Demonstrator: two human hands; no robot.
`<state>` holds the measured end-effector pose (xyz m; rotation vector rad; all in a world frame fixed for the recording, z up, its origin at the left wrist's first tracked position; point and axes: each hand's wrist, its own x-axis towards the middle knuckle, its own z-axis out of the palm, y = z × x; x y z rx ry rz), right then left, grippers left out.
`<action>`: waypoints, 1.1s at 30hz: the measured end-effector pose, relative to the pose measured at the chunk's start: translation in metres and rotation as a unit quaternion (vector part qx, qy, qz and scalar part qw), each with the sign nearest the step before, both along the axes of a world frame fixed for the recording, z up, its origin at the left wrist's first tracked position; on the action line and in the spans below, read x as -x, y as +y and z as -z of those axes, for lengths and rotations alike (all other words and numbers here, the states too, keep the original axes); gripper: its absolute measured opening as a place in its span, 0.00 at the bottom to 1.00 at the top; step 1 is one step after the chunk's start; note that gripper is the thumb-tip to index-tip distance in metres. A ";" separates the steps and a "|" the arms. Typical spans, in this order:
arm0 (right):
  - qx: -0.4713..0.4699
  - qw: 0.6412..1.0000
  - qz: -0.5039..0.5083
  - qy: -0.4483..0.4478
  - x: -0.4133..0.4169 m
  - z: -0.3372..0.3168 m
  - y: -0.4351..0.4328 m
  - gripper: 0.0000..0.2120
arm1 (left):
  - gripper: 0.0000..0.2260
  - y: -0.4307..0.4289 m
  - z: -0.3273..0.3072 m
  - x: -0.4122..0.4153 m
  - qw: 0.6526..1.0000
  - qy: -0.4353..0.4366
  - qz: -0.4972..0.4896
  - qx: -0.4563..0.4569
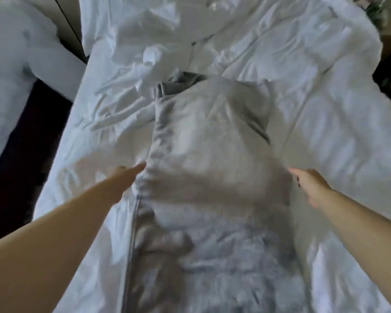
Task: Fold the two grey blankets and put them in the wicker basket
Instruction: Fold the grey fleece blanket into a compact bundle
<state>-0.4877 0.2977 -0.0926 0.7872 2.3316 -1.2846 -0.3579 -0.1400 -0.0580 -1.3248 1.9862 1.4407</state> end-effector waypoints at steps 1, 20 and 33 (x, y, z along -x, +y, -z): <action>-0.005 1.000 0.004 -0.021 -0.024 0.019 0.010 0.16 | 0.32 0.008 0.019 -0.025 1.000 -0.020 0.001 -0.003; 0.183 0.950 0.159 -0.199 -0.340 0.045 0.066 0.20 | 0.11 0.100 0.060 -0.282 0.992 -0.081 0.080 0.047; -0.007 0.993 -0.112 0.032 -0.336 -0.075 0.067 0.05 | 0.16 0.131 -0.017 -0.293 0.982 0.076 -0.059 0.164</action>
